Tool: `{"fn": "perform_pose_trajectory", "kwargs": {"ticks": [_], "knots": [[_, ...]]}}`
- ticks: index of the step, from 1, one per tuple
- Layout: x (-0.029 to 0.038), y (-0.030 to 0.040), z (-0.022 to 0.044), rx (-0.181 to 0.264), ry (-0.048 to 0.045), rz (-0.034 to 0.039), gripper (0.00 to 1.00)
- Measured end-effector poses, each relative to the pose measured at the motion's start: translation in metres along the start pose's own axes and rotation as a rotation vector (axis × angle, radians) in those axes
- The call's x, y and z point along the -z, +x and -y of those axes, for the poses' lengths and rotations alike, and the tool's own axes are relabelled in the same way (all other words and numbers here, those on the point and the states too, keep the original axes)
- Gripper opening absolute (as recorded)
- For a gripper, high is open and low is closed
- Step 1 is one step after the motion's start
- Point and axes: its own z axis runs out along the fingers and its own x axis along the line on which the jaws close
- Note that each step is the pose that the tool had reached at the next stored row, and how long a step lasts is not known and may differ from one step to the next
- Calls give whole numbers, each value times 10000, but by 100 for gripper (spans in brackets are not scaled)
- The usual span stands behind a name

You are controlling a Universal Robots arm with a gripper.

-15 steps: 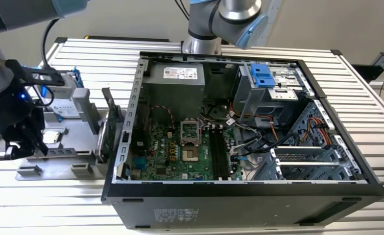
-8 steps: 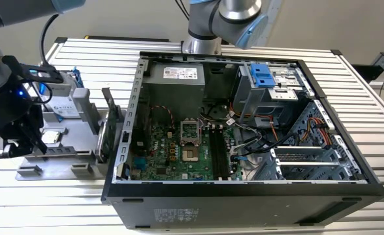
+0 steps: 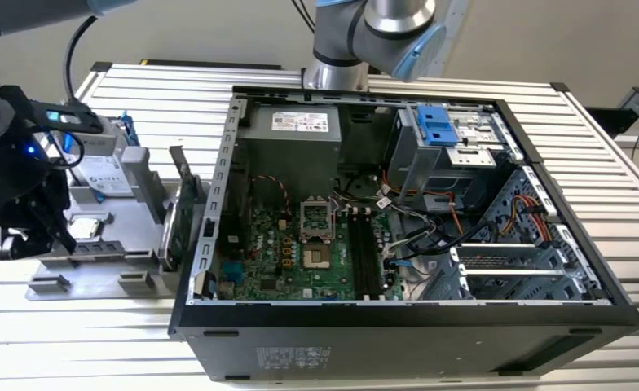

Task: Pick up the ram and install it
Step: 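Pick up the ram and move it above insertion slot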

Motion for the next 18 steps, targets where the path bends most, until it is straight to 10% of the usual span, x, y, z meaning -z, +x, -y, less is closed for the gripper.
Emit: {"fn": "perform_pose_trajectory", "kwargs": {"ticks": [18], "knots": [[140,-1,-3,0,1,1,0]]}}
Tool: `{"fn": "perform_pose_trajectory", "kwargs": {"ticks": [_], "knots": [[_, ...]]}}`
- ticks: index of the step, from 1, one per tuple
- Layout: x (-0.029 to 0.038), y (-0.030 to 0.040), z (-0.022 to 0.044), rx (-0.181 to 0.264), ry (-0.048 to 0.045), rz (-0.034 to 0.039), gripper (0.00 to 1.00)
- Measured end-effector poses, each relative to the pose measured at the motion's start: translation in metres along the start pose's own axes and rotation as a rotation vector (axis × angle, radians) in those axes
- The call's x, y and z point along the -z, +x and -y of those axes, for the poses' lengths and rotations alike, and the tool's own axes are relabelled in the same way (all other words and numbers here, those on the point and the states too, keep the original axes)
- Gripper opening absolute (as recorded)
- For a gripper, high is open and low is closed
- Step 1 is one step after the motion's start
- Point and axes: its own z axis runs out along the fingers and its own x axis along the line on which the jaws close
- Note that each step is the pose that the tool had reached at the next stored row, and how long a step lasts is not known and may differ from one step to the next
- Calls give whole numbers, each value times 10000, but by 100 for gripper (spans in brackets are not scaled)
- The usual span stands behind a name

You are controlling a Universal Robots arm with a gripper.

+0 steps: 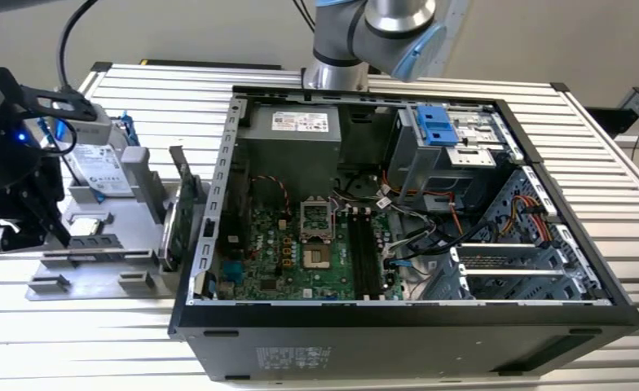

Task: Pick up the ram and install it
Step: 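Pick up the ram and move it above insertion slot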

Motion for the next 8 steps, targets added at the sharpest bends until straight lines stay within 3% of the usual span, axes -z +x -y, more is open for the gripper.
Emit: {"fn": "perform_pose_trajectory", "kwargs": {"ticks": [8], "knots": [[52,0,-1,0,-1,-1,0]]}}
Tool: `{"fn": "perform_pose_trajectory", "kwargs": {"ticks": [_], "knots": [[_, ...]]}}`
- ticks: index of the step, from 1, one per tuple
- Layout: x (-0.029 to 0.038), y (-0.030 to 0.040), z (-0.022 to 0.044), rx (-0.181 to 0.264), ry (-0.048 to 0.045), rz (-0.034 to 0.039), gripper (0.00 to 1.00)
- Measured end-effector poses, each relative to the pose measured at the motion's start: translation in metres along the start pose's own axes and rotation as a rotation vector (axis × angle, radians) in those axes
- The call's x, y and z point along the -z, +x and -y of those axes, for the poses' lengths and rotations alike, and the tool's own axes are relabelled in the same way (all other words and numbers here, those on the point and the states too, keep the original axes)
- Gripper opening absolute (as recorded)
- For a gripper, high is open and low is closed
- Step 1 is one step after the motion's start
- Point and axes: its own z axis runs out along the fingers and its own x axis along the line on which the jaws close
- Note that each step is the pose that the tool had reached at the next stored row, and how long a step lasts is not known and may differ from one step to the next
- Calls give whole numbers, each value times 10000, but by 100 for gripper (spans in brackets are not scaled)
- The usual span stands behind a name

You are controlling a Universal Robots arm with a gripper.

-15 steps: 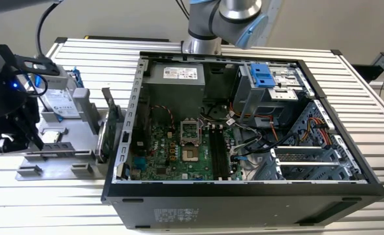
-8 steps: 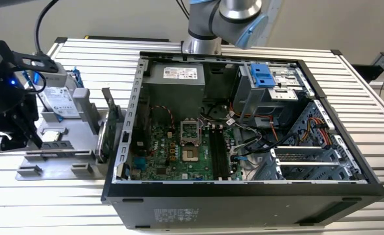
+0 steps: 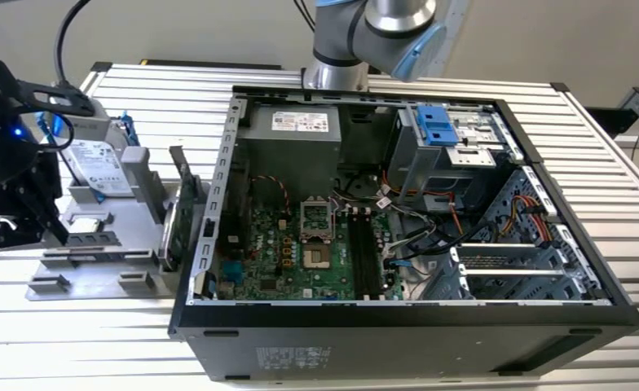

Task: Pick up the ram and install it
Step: 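Pick up the ram and move it above insertion slot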

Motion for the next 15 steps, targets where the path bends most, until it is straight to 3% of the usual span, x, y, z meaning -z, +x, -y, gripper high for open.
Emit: {"fn": "perform_pose_trajectory", "kwargs": {"ticks": [15], "knots": [[93,0,-2,0,1,1,0]]}}
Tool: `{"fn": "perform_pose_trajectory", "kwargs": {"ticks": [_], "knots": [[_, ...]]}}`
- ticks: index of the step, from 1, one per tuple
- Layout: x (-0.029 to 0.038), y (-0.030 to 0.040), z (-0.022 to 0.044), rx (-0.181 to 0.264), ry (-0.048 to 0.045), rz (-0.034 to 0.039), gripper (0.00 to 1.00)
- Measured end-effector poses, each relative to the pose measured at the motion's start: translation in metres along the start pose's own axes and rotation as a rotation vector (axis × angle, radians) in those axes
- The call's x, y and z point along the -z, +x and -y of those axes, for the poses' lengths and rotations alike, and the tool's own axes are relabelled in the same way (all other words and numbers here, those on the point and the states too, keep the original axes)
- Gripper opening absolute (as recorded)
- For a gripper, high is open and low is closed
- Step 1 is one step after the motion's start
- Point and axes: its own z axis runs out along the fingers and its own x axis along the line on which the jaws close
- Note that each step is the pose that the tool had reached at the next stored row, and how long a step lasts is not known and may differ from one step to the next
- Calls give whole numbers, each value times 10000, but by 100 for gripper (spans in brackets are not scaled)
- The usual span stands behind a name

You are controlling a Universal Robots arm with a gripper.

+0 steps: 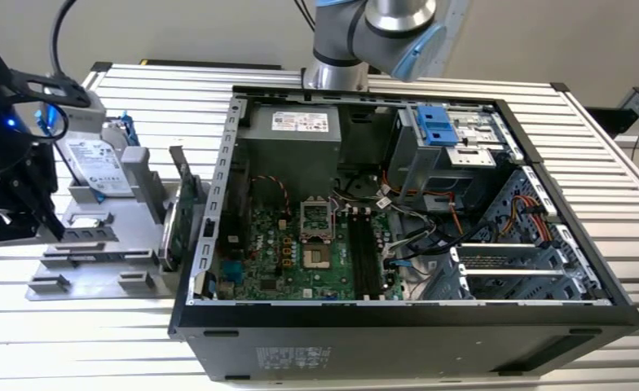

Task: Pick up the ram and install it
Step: 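Pick up the ram and move it above insertion slot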

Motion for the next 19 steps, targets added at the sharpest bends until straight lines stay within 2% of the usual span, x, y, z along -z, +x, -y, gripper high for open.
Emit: {"fn": "perform_pose_trajectory", "kwargs": {"ticks": [19], "knots": [[101,-1,-3,-1,-1,-1,0]]}}
